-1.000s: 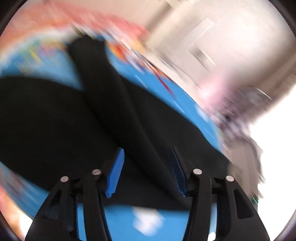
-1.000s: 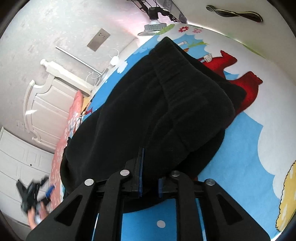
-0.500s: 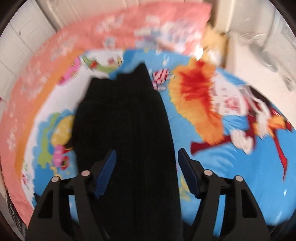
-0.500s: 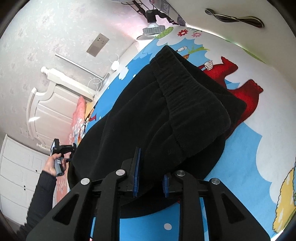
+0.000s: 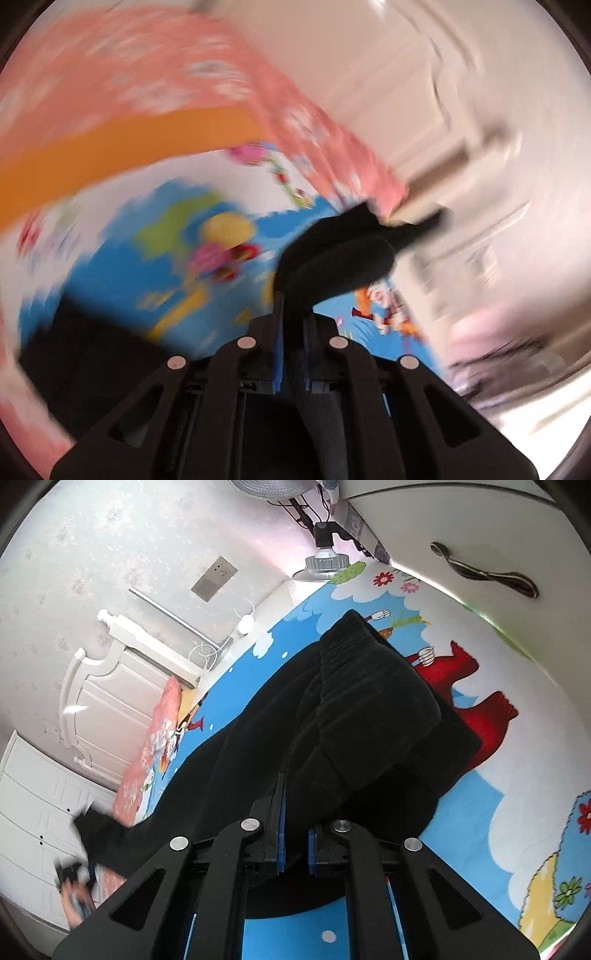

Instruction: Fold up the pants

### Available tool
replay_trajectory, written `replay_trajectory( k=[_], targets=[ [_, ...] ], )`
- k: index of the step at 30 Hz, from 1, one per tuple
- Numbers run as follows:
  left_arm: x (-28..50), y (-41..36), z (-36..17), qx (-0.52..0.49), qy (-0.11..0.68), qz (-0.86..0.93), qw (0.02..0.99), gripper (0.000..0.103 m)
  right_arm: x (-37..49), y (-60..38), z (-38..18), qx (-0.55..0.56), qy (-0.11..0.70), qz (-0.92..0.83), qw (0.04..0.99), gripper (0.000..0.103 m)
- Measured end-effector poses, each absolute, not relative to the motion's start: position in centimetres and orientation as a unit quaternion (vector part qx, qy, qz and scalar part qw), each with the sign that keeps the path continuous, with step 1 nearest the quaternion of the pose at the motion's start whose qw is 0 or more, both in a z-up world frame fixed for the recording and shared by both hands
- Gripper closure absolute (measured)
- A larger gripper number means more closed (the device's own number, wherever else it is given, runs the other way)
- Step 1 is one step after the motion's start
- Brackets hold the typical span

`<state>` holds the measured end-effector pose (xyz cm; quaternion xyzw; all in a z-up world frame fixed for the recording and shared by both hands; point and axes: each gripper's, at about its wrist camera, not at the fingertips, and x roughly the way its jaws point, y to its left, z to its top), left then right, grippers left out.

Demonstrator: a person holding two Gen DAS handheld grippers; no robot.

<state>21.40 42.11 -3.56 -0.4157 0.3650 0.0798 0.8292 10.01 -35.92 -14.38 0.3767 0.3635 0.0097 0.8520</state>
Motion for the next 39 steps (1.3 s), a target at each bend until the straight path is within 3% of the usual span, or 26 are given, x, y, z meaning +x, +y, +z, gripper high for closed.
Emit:
replay_trajectory(
  k=[2,5,6,9,14,17,18,20,23,28,34,37,38,39],
  targets=[
    [14.1,44.6,-7.8,-0.477,0.347,0.095,0.802,0.096,10.1,-36.1,-15.2,0.374,0.380,0.002,0.846,0.095],
    [8.5,45.7,-15.4,-0.518,0.381,0.115,0.757,0.097,10.3,-35.9,-16.0,0.356,0.398,0.002,0.846,0.095],
    [7.5,45.7,-16.7,-0.526,0.384,0.116,0.750,0.092,10.3,-35.9,-16.0,0.354,0.399,0.004,0.846,0.092],
    [6.2,45.7,-17.4,-0.538,0.359,0.092,0.757,0.067,10.4,-35.9,-15.8,0.354,0.397,0.014,0.847,0.083],
    [7.3,47.4,-16.7,-0.564,0.333,0.075,0.752,0.065,10.8,-36.6,-16.7,0.393,0.388,0.023,0.833,0.080],
    [7.8,48.0,-17.5,-0.576,0.351,0.087,0.733,0.067,11.2,-36.5,-17.0,0.392,0.389,0.024,0.833,0.081],
    [7.7,48.4,-18.0,-0.585,0.348,0.085,0.728,0.067,11.3,-36.4,-16.8,0.384,0.391,0.022,0.836,0.089],
    [8.0,48.9,-18.1,-0.583,0.349,0.082,0.729,0.069,11.5,-36.3,-16.6,0.376,0.394,0.022,0.838,0.092],
    [9.4,49.4,-18.2,-0.570,0.373,0.090,0.727,0.098,11.7,-36.4,-15.6,0.372,0.395,0.022,0.840,0.094],
    [6.5,48.8,-11.9,-0.532,0.335,0.108,0.770,0.098,11.0,-36.0,-13.1,0.336,0.377,0.016,0.863,0.094],
    [4.9,48.7,-18.6,-0.571,0.383,0.135,0.714,0.098,11.7,-36.6,-16.5,0.332,0.425,0.010,0.842,0.094],
    [5.4,48.7,-18.5,-0.572,0.369,0.115,0.723,0.085,12.1,-36.4,-16.5,0.321,0.426,0.011,0.846,0.094],
    [5.9,48.7,-18.1,-0.561,0.371,0.115,0.731,0.088,12.2,-36.3,-16.3,0.322,0.426,0.011,0.846,0.094],
    [6.4,48.7,-17.7,-0.549,0.372,0.119,0.739,0.098,12.1,-36.4,-15.9,0.327,0.422,0.013,0.845,0.094]
  ],
)
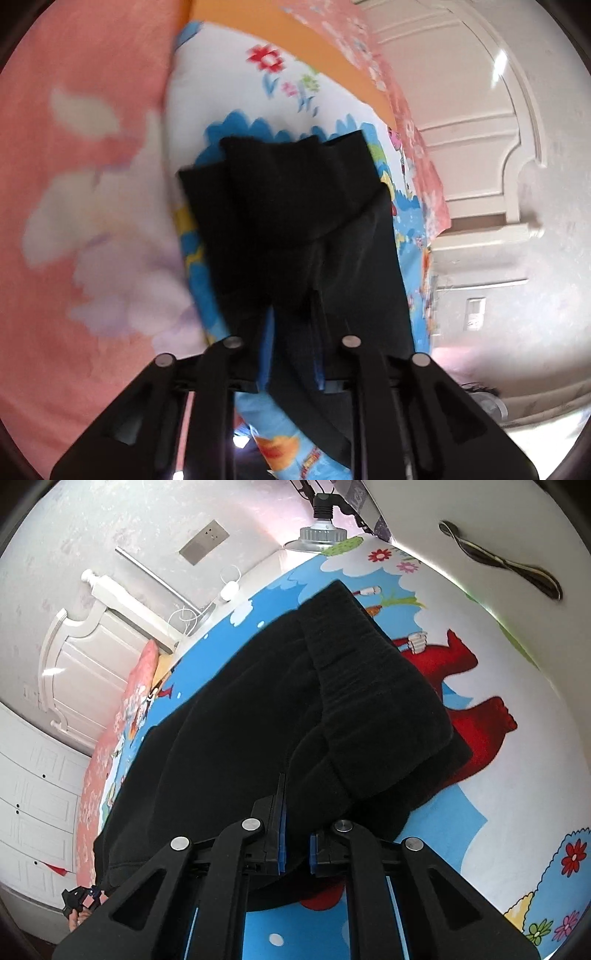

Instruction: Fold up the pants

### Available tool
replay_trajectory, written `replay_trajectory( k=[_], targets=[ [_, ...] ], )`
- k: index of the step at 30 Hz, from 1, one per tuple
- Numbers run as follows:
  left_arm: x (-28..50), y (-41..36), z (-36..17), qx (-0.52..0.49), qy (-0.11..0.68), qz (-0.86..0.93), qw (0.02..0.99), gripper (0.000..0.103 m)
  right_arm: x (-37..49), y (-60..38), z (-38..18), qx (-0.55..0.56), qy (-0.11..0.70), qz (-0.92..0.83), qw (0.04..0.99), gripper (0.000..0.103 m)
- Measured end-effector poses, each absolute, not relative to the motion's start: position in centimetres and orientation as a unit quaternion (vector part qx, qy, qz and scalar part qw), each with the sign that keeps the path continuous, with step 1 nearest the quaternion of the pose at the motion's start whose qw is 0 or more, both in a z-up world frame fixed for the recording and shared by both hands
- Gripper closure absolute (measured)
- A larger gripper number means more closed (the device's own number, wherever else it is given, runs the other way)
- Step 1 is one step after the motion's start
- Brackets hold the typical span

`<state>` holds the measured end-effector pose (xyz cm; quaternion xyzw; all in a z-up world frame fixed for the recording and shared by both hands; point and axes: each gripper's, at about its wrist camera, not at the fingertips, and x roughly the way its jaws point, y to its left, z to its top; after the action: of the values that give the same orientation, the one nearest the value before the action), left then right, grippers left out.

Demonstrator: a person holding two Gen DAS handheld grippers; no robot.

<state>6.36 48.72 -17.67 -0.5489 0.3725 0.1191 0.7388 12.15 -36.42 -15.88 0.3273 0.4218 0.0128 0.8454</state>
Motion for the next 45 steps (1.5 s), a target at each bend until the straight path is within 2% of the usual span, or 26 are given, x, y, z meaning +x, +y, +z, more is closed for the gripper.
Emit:
replay_trajectory(
  k=[4,7,9,11,14,21,22,24,25,29,32,33,35,38,39,40,42,43,45],
  targets=[
    [5.5,47.6,-12.3,-0.515,0.338,0.122,0.778,0.099,10.9,-36.9,-12.6,0.340,0.388,0.029,0.856,0.095],
    [4.3,47.1,-9.0,-0.490,0.314,0.127,0.803,0.099,11.9,-36.4,-13.6,0.302,0.411,0.013,0.860,0.095],
    [4.1,47.5,-11.5,-0.498,0.343,0.143,0.784,0.099,12.8,-36.7,-16.1,0.303,0.444,0.004,0.843,0.095],
    [3.6,48.1,-15.1,-0.530,0.368,0.147,0.750,0.099,12.5,-36.8,-16.7,0.295,0.445,0.004,0.845,0.095],
    [4.4,48.6,-17.5,-0.538,0.386,0.131,0.738,0.099,12.6,-36.6,-16.5,0.284,0.447,0.008,0.848,0.095],
    [4.0,48.6,-12.4,-0.506,0.337,0.109,0.786,0.099,12.2,-36.3,-16.9,0.283,0.443,-0.003,0.851,0.094],
    [3.9,48.6,-13.0,-0.510,0.345,0.117,0.780,0.098,12.2,-36.3,-17.0,0.285,0.442,-0.004,0.850,0.094],
    [4.3,49.0,-16.9,-0.535,0.390,0.134,0.738,0.089,12.2,-36.3,-17.0,0.283,0.443,-0.003,0.850,0.094],
    [4.2,49.2,-17.9,-0.548,0.395,0.131,0.726,0.089,12.2,-36.3,-17.0,0.281,0.445,-0.002,0.850,0.094],
    [3.6,49.9,-17.1,-0.548,0.363,0.126,0.743,0.074,12.4,-36.3,-17.2,0.280,0.446,0.000,0.850,0.093],
    [4.0,51.5,-17.5,-0.565,0.361,0.126,0.731,0.073,12.3,-36.4,-17.3,0.282,0.444,-0.001,0.851,0.093],
    [4.3,51.8,-17.7,-0.568,0.366,0.126,0.727,0.079,12.3,-36.4,-17.3,0.282,0.444,-0.001,0.851,0.093],
    [4.6,51.2,-16.0,-0.507,0.375,0.148,0.761,0.089,12.2,-36.4,-17.4,0.283,0.444,-0.002,0.850,0.093],
    [4.8,47.3,-11.1,-0.324,0.358,0.202,0.852,0.089,12.3,-36.4,-17.3,0.280,0.445,-0.003,0.851,0.093],
    [5.1,46.7,-11.3,-0.292,0.371,0.217,0.854,0.088,12.3,-36.4,-17.2,0.280,0.445,-0.003,0.851,0.093],
    [5.3,46.7,-12.2,-0.285,0.393,0.226,0.844,0.084,12.3,-36.4,-17.2,0.280,0.445,-0.002,0.851,0.093],
    [4.8,48.0,-14.5,-0.308,0.427,0.250,0.812,0.052,12.2,-36.5,-17.2,0.277,0.446,0.001,0.851,0.093],
    [3.8,48.7,-14.3,-0.330,0.408,0.255,0.813,0.049,12.2,-36.4,-17.2,0.276,0.446,0.001,0.852,0.093],
    [3.1,49.2,-12.8,-0.320,0.384,0.272,0.822,0.050,12.3,-36.3,-17.2,0.272,0.447,-0.001,0.852,0.093]
  ],
)
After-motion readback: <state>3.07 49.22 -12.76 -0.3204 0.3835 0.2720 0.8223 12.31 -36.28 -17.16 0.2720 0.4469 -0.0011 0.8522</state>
